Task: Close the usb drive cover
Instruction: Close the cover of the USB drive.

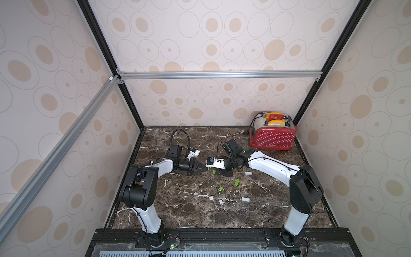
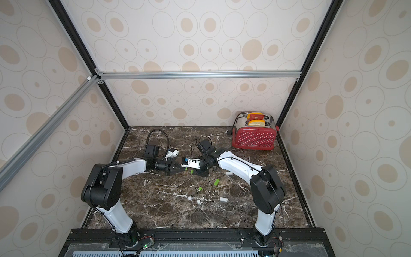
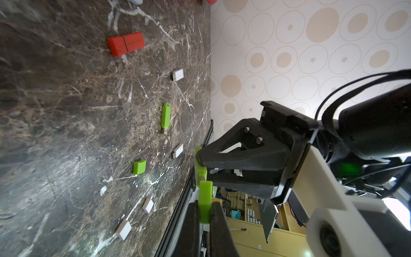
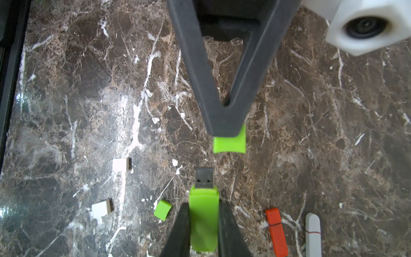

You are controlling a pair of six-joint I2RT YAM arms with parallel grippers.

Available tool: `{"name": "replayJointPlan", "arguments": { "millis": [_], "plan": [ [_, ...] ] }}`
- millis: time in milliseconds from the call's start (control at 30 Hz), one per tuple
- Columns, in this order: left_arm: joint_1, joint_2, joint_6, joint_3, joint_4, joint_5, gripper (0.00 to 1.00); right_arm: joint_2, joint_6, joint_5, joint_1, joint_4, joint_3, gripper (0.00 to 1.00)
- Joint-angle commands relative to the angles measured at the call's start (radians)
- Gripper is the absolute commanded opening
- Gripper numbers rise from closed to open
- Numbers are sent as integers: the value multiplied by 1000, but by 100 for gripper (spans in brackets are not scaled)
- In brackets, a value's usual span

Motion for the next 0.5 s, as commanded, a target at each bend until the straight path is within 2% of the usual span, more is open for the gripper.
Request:
{"name": "replayJointPlan", "arguments": {
  "millis": [0, 467],
  "plan": [
    [-24, -23, 80, 10, -58, 10, 0, 11, 20, -7, 7, -4, 26, 3],
    [-37, -27, 100, 10, -76, 0, 0, 22, 37, 4, 10, -5, 38, 3]
  ]
}}
